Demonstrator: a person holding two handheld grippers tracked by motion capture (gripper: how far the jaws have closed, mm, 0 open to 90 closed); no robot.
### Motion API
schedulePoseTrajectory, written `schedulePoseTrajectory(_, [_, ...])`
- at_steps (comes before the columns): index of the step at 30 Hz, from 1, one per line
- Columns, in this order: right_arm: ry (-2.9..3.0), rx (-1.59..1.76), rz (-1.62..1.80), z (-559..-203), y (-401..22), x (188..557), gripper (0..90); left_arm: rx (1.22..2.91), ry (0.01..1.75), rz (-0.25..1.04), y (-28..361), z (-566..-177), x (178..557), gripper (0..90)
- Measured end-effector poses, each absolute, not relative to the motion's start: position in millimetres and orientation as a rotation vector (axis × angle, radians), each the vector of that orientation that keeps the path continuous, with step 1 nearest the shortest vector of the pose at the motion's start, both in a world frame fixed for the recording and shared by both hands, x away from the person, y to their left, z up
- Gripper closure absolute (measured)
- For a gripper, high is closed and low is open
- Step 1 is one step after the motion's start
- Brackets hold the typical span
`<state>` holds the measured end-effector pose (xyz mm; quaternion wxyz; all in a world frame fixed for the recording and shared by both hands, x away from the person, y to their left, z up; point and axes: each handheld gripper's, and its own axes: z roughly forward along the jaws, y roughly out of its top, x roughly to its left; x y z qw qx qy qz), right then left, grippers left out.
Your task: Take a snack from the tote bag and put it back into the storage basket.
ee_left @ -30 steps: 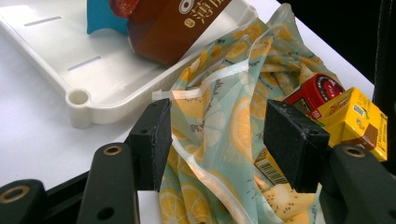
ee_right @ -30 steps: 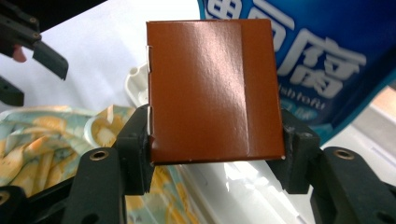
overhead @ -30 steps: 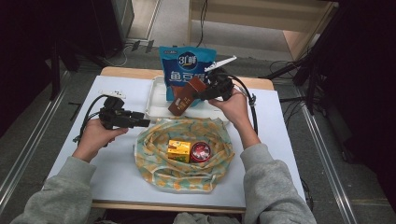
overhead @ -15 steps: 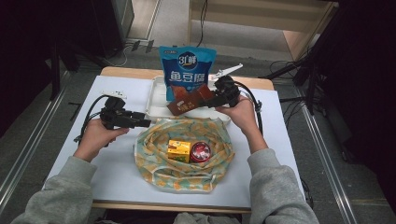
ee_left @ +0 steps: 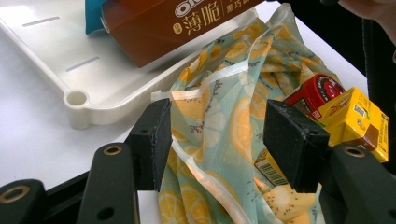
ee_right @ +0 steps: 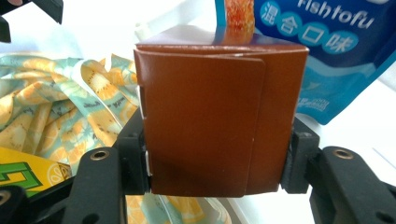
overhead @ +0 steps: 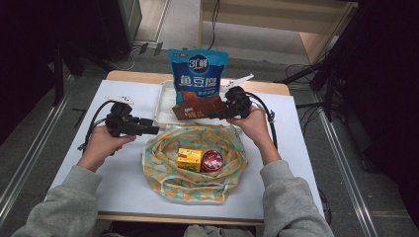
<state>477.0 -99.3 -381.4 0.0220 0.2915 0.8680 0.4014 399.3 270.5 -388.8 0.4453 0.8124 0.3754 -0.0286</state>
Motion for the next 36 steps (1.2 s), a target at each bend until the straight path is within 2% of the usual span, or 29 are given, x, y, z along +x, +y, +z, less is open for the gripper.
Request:
schedulePoseTrajectory(24, [2.738,0.855,1.161,-404,-95,485,39.9,2.021,0.926,-0.076,270,-390,400,42.6])
schedulePoseTrajectory(36, [2.735,0.891,1.133,-410,-93,488,33.0,2.024,0.923,-0.077,270,-390,400,42.6])
